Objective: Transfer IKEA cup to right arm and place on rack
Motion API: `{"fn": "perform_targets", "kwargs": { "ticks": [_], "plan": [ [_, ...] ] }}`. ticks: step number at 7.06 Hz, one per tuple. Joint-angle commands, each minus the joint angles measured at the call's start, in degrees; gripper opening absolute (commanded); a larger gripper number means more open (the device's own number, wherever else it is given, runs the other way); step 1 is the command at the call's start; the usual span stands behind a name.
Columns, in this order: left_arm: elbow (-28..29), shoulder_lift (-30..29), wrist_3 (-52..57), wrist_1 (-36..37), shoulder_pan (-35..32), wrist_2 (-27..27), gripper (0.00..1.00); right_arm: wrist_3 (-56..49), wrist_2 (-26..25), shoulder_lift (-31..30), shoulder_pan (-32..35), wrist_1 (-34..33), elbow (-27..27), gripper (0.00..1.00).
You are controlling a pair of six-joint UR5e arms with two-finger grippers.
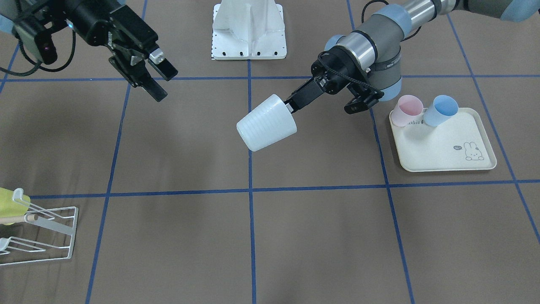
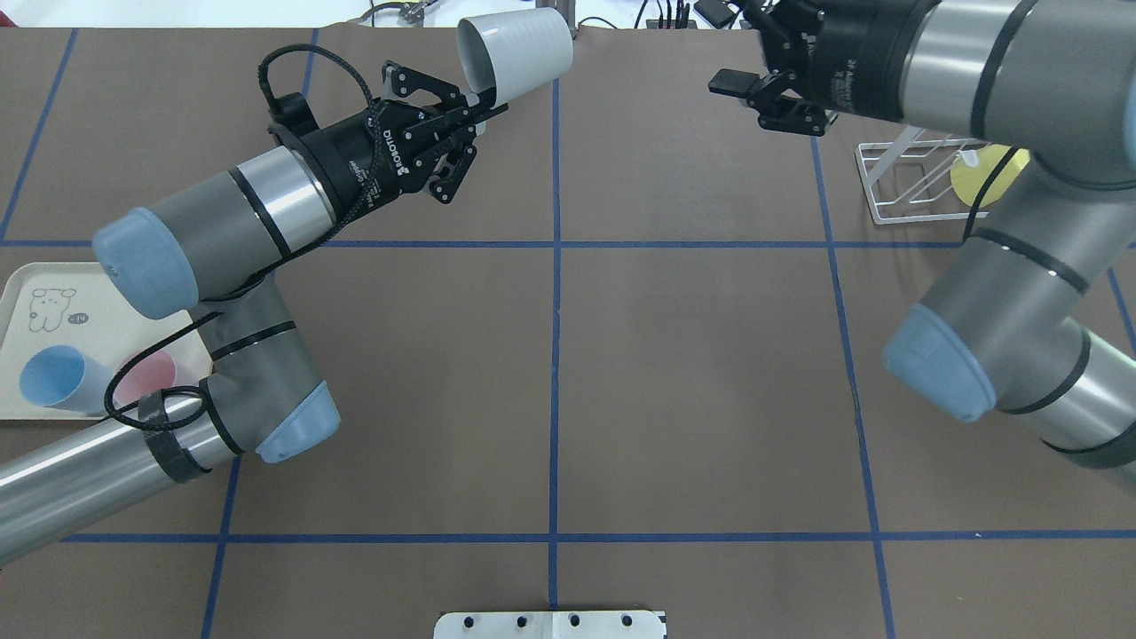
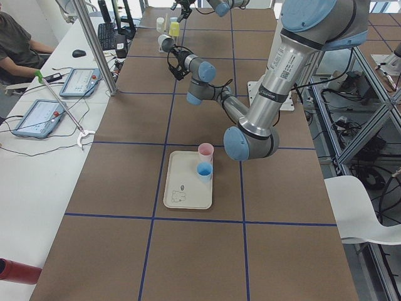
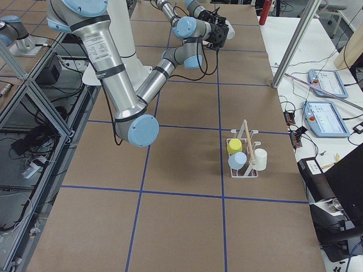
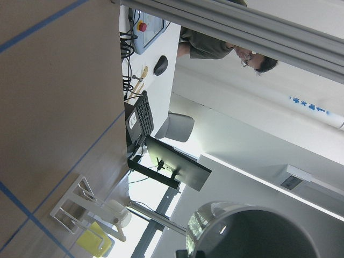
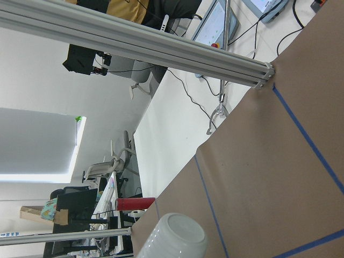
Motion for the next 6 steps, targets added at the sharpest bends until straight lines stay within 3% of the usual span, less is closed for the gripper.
{"fn": "perform_targets", "kwargs": {
  "ticks": [1,2,3,6],
  "plan": [
    [0.98,-0.69,-3.31,-1.59,0.06,2.46,0.0,2.01,-9.95,1.98,-7.54,1.75,-1.26,1.0],
    [0.98,-0.78,-3.49,-2.3,-0.2,2.65,0.0,2.46,-13.91,2.51,-10.01,8.21,-5.19,1.0],
    [0.98,-0.78,-3.67,-2.39,-0.9,2.65,0.0,2.9,-14.3,2.51,-10.55,12.8,-8.01,1.0],
    [1.41,-1.13,-3.41,-1.87,-0.29,2.39,0.0,2.73,-14.3,2.95,-10.65,13.1,-9.09,1.0]
  ]
}}
